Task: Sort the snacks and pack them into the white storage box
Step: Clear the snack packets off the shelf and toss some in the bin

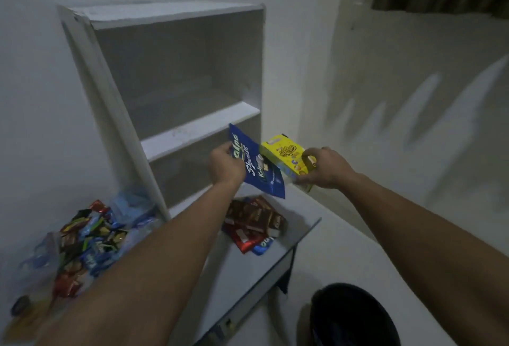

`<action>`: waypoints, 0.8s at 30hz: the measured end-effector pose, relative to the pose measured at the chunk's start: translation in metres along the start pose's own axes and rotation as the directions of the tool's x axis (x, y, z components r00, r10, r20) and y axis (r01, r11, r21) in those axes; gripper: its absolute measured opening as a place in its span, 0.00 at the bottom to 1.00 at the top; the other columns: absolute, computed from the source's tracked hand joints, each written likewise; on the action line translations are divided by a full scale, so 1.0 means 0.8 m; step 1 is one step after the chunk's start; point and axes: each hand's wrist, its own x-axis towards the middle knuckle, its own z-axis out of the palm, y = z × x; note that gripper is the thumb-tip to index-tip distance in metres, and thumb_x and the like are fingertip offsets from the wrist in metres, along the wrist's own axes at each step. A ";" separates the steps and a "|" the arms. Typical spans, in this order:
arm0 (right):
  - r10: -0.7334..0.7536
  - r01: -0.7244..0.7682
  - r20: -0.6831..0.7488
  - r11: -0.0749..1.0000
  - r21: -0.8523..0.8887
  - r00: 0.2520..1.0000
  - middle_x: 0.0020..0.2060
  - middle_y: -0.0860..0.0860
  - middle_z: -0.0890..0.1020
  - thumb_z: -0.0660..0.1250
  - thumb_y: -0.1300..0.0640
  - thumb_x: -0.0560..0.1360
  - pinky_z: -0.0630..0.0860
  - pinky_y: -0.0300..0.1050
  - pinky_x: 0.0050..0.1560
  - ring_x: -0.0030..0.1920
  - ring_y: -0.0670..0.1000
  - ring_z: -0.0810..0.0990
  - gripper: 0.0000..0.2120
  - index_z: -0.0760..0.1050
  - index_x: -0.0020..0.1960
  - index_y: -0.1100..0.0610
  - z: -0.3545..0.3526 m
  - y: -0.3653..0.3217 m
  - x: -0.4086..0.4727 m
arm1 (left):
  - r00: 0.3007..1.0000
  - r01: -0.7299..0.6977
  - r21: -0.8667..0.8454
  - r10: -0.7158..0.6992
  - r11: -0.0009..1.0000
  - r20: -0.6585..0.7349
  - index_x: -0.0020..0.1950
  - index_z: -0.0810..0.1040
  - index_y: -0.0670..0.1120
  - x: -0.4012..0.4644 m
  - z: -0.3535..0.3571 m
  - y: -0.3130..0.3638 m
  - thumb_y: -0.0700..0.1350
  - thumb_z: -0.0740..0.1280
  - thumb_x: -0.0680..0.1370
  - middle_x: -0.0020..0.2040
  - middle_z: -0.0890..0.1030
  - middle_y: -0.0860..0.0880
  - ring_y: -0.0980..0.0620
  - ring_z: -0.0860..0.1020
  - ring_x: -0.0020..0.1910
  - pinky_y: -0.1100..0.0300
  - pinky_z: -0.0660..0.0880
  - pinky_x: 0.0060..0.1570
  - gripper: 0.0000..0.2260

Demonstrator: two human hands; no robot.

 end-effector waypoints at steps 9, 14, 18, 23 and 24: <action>0.319 -0.324 0.171 0.946 0.001 0.932 0.58 0.57 0.77 0.73 0.33 0.61 0.75 0.49 0.52 0.57 0.58 0.76 0.37 0.73 0.65 0.50 0.074 0.171 -0.141 | 0.931 -0.177 0.226 0.088 0.958 0.355 0.50 0.80 0.48 -0.132 0.138 -0.076 0.36 0.65 0.74 0.37 0.81 0.49 0.47 0.80 0.38 0.63 0.67 0.29 0.10; 0.449 -0.456 0.264 0.889 -0.036 0.854 0.56 0.57 0.79 0.66 0.28 0.57 0.76 0.50 0.53 0.56 0.59 0.77 0.39 0.75 0.61 0.51 0.149 0.256 -0.192 | 0.874 -0.171 0.295 0.006 0.940 0.487 0.57 0.77 0.48 -0.193 0.219 -0.141 0.34 0.64 0.74 0.42 0.83 0.45 0.46 0.81 0.40 0.58 0.76 0.32 0.15; 0.564 -0.581 0.320 0.813 -0.052 0.761 0.54 0.57 0.78 0.64 0.29 0.57 0.76 0.51 0.53 0.55 0.60 0.76 0.38 0.75 0.59 0.50 0.223 0.313 -0.225 | 0.844 -0.133 0.399 -0.107 0.907 0.525 0.60 0.76 0.45 -0.235 0.282 -0.208 0.40 0.64 0.75 0.44 0.83 0.43 0.43 0.80 0.42 0.58 0.69 0.34 0.14; 0.627 -0.660 0.396 0.748 -0.067 0.671 0.53 0.55 0.78 0.62 0.27 0.55 0.76 0.51 0.53 0.56 0.60 0.76 0.40 0.74 0.58 0.51 0.313 0.371 -0.251 | 0.793 -0.068 0.414 -0.202 0.908 0.574 0.51 0.78 0.41 -0.277 0.341 -0.284 0.36 0.63 0.75 0.42 0.82 0.42 0.42 0.81 0.42 0.57 0.72 0.34 0.07; 0.636 -0.673 0.410 0.736 -0.070 0.654 0.53 0.55 0.77 0.63 0.27 0.56 0.76 0.51 0.52 0.56 0.60 0.76 0.40 0.74 0.58 0.52 0.329 0.381 -0.254 | 0.786 -0.068 0.424 -0.214 0.903 0.581 0.48 0.77 0.41 -0.283 0.350 -0.299 0.36 0.64 0.75 0.42 0.82 0.43 0.43 0.81 0.41 0.58 0.71 0.33 0.05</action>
